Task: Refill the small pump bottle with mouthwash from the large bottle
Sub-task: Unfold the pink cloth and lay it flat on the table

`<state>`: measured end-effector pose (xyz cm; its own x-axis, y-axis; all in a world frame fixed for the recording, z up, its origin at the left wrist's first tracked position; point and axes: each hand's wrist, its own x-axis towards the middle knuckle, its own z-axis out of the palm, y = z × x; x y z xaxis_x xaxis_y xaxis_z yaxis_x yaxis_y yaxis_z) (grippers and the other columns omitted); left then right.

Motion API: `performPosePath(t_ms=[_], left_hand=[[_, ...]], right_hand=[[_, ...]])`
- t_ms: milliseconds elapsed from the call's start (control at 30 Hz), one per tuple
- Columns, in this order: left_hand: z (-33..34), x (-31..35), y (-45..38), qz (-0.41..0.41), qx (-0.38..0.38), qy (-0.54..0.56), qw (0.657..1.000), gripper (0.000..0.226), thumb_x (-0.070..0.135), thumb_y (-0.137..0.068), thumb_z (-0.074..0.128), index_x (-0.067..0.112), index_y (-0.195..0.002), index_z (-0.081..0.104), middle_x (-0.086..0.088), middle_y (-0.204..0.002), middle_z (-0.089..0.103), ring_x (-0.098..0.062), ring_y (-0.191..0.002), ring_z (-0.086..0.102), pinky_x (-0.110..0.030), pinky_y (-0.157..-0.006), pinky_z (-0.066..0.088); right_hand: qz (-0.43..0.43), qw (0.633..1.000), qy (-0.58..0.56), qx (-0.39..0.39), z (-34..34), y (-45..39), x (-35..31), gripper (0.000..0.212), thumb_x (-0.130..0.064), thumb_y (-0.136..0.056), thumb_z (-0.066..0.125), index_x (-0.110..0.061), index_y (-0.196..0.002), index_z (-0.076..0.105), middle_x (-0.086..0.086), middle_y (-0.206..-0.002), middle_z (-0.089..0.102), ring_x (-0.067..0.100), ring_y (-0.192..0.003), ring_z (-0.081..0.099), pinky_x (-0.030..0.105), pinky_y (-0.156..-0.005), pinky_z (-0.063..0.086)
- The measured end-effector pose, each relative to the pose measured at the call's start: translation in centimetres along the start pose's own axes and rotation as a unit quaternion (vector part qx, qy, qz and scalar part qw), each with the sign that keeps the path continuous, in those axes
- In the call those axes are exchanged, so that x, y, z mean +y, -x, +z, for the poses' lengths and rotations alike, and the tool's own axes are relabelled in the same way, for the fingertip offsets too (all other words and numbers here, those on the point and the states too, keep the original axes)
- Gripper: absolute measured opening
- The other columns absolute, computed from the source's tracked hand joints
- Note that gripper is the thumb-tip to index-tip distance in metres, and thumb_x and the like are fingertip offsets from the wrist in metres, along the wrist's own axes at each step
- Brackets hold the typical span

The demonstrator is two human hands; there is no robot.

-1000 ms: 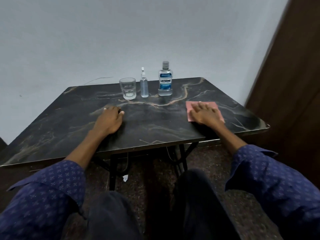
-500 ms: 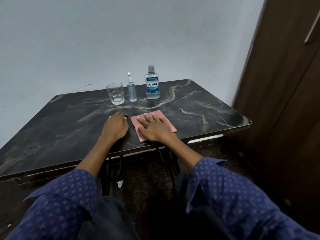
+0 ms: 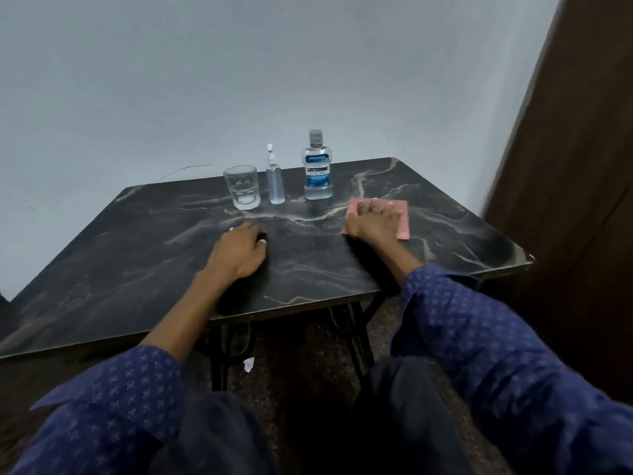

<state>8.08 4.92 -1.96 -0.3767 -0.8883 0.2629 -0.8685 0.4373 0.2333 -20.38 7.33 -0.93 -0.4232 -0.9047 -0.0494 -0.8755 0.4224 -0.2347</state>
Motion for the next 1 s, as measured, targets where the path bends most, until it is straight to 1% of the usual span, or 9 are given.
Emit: performPosePath(t_ms=[100, 200, 367, 500, 633, 767, 833, 933, 1000], left_hand=[[-1.1, -2.9, 0.6, -0.009, 0.004, 0.097, 0.995, 0.031, 0.010, -0.104, 0.053, 0.008, -0.130, 0.069, -0.012, -0.140, 0.067, -0.032, -0.133, 0.059, -0.041, -0.112, 0.045], [-2.2, -7.3, 1.9, -0.076, 0.045, 0.123, 0.989, 0.035, 0.006, -0.106, 0.048, 0.005, -0.137, 0.063, -0.017, -0.145, 0.058, -0.032, -0.137, 0.054, -0.042, -0.118, 0.040], [-4.2, -14.2, 3.6, -0.174, 0.076, 0.148, 0.971, 0.036, 0.011, -0.111, 0.043, -0.001, -0.140, 0.061, -0.023, -0.146, 0.060, -0.037, -0.137, 0.054, -0.038, -0.112, 0.038], [-4.7, -16.3, 3.7, -0.185, 0.100, 0.203, 0.956, 0.039, 0.019, -0.114, 0.038, 0.004, -0.144, 0.060, -0.019, -0.150, 0.059, -0.033, -0.139, 0.054, -0.032, -0.109, 0.037], [-4.4, -17.4, 3.3, -0.203, 0.128, 0.241, 0.940, 0.040, 0.027, -0.115, 0.036, 0.003, -0.128, 0.066, -0.019, -0.133, 0.067, -0.035, -0.124, 0.060, -0.032, -0.096, 0.039], [-4.0, -17.7, 4.0, -0.190, 0.174, 0.256, 0.932, 0.040, 0.028, -0.115, 0.037, 0.000, -0.107, 0.066, -0.017, -0.107, 0.070, -0.033, -0.100, 0.063, -0.042, -0.093, 0.047], [-3.9, -17.6, 4.2, -0.180, 0.176, 0.249, 0.935, 0.039, 0.024, -0.115, 0.037, 0.000, -0.111, 0.068, -0.018, -0.112, 0.070, -0.033, -0.105, 0.063, -0.042, -0.098, 0.047], [-4.0, -17.4, 4.1, -0.165, 0.143, 0.218, 0.951, 0.038, 0.020, -0.114, 0.037, 0.000, -0.130, 0.066, -0.020, -0.132, 0.067, -0.035, -0.122, 0.061, -0.040, -0.107, 0.044], [-3.7, -17.5, 4.1, -0.152, 0.132, 0.204, 0.958, 0.039, 0.023, -0.115, 0.037, 0.001, -0.129, 0.066, -0.020, -0.133, 0.068, -0.036, -0.123, 0.060, -0.041, -0.107, 0.044]], right_hand=[[-0.096, 0.995, 0.012, -0.013, 3.2, 2.0, -8.3, 0.067, -0.048, -0.111, 0.016, -0.017, -0.170, 0.007, 0.015, -0.176, 0.000, 0.046, -0.161, 0.000, 0.061, -0.130, -0.003], [-0.147, 0.988, 0.020, -0.036, 4.9, 3.1, -14.1, 0.066, -0.046, -0.110, 0.017, -0.020, -0.170, 0.007, 0.012, -0.177, -0.003, 0.046, -0.162, -0.003, 0.062, -0.130, -0.004], [-0.223, 0.973, 0.015, -0.049, 6.4, 4.0, -20.6, 0.065, -0.044, -0.111, 0.018, -0.021, -0.170, 0.008, 0.010, -0.177, -0.002, 0.044, -0.162, -0.002, 0.060, -0.130, -0.002], [-0.354, 0.932, 0.027, -0.079, 8.4, 7.4, -27.1, 0.062, -0.045, -0.112, 0.018, -0.026, -0.170, 0.010, 0.007, -0.178, 0.002, 0.041, -0.163, 0.001, 0.057, -0.131, 0.000], [-0.455, 0.886, 0.024, -0.089, 11.2, 11.5, -29.9, 0.064, -0.050, -0.110, 0.016, -0.027, -0.170, 0.011, 0.008, -0.177, 0.008, 0.038, -0.164, 0.003, 0.057, -0.130, 0.002], [-0.466, 0.879, 0.055, -0.089, 10.2, 9.1, -30.0, 0.062, -0.053, -0.111, 0.017, -0.032, -0.169, 0.009, 0.002, -0.178, 0.006, 0.035, -0.164, 0.006, 0.057, -0.130, 0.005], [-0.433, 0.896, 0.062, -0.083, 9.2, 6.9, -30.5, 0.061, -0.051, -0.112, 0.018, -0.032, -0.170, 0.009, 0.001, -0.178, 0.005, 0.035, -0.164, 0.007, 0.056, -0.131, 0.005], [-0.368, 0.926, 0.047, -0.074, 8.3, 4.5, -30.8, 0.061, -0.052, -0.112, 0.019, -0.033, -0.169, 0.014, 0.001, -0.178, 0.006, 0.033, -0.164, 0.007, 0.054, -0.131, 0.004], [-0.345, 0.935, 0.041, -0.070, 8.3, 3.8, -30.4, 0.062, -0.054, -0.110, 0.020, -0.034, -0.169, 0.015, 0.002, -0.178, 0.007, 0.033, -0.164, 0.008, 0.052, -0.132, 0.004]])
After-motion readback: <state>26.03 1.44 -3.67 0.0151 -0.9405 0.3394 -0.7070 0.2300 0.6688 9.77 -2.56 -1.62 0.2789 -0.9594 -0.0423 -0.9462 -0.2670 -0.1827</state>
